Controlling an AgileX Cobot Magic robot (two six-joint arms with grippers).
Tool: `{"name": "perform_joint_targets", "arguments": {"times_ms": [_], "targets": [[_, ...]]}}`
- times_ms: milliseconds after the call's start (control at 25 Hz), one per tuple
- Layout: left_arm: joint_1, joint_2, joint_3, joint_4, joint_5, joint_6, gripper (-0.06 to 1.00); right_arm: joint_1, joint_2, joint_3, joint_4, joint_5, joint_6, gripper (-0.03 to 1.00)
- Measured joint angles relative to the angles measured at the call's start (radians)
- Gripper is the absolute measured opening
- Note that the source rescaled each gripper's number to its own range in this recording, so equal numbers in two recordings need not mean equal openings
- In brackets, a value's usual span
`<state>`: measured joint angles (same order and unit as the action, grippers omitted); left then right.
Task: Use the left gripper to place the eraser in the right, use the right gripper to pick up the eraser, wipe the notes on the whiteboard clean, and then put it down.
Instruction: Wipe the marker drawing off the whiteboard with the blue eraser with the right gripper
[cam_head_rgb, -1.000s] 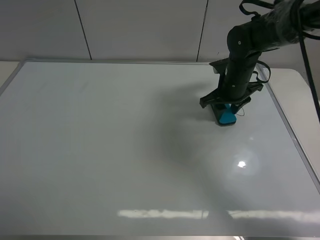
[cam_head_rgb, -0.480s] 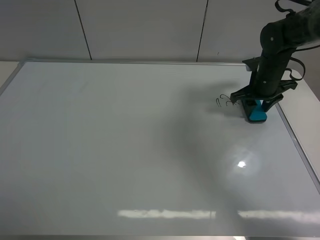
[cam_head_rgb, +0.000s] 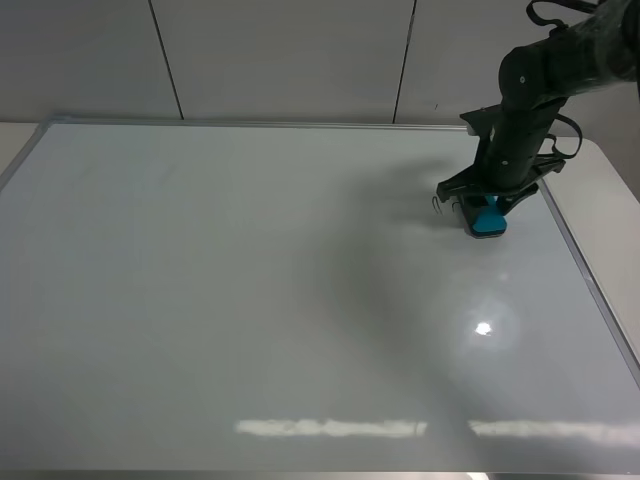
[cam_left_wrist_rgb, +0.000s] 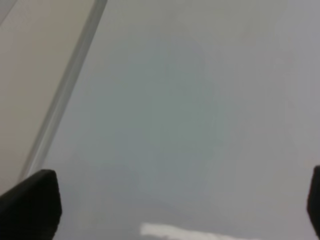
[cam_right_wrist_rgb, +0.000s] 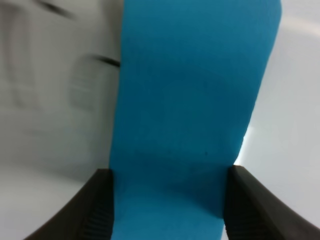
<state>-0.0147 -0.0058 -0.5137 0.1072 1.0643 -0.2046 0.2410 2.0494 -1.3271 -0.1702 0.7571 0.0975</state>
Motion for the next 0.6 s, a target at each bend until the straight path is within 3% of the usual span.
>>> {"name": "perform_joint_targets", "arguments": {"times_ms": [400, 600], "targets": [[0.0, 0.0, 0.0, 0.0, 0.0, 0.0, 1.0, 0.166, 0.019, -0.002, 0.211, -0.161, 0.001, 0.03], [0.0, 0.0, 0.0, 0.0, 0.0, 0.0, 1.0, 0.178, 0.064, -0.067, 0.234, -0.12, 0.002, 0.03]]}}
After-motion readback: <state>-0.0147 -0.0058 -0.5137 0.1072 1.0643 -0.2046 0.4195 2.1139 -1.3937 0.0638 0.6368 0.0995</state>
